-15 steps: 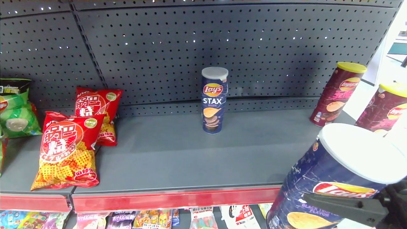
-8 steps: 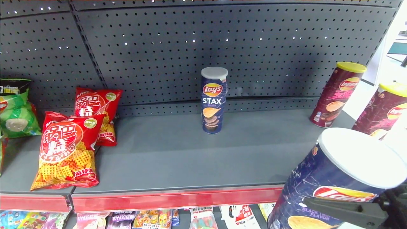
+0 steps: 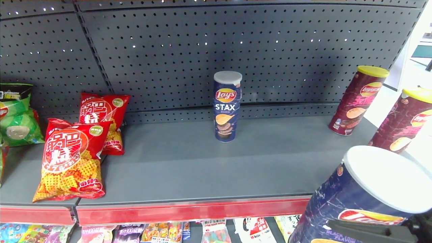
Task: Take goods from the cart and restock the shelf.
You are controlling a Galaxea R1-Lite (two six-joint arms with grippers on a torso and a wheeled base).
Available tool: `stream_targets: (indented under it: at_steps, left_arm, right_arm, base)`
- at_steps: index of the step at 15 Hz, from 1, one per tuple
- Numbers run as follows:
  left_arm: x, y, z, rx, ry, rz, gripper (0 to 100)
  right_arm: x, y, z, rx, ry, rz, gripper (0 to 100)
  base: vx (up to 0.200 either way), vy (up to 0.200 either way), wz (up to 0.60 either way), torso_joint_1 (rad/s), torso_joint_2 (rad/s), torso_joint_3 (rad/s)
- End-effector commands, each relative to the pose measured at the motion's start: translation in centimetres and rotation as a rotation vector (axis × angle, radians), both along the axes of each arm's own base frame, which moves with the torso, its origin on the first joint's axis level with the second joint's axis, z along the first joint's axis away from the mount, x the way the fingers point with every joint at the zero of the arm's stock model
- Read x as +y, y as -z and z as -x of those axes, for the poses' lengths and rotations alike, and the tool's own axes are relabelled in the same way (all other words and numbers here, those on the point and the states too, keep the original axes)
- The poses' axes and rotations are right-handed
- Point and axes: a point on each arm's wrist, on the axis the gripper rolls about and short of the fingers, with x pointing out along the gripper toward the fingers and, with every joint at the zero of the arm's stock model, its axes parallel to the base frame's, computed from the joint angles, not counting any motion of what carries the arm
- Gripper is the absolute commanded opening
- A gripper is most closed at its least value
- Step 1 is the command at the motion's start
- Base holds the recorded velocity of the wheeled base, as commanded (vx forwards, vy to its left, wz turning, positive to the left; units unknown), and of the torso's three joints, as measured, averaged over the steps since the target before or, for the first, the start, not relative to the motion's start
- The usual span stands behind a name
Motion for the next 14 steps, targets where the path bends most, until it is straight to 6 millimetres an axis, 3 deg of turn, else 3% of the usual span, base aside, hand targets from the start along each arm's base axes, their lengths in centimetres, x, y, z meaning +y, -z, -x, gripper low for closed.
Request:
stream_targets:
  at_steps: [1,3,13,14]
  left_arm:
    - [0.0,0.01,0.0,0.0,0.0,0.001,100]
    - [0.0,0.01,0.0,0.0,0.0,0.001,100]
    - [0.0,0.01,0.0,0.0,0.0,0.001,100]
    - [0.0,0.01,0.0,0.0,0.0,0.001,100]
  right_arm:
    - [-0.16,0.15,0.26,0.001,-0.001,-0.001,0]
    - [-0.2,0.25,0.31,0.003,-0.001,0.001,0]
    - [-0.32,0.35,0.51,0.003,-0.001,0.001,0]
    - [-0.36,0.46,0.57,0.006,-0.001,0.003,0]
  base:
    - [0.0,0.0,0.0,0.0,0.0,0.0]
    - [0.2,0.0,0.0,0.0,0.0,0.002]
    - [0.0,0.0,0.0,0.0,0.0,0.0]
    - [0.2,0.0,0.0,-0.007,0.0,0.002]
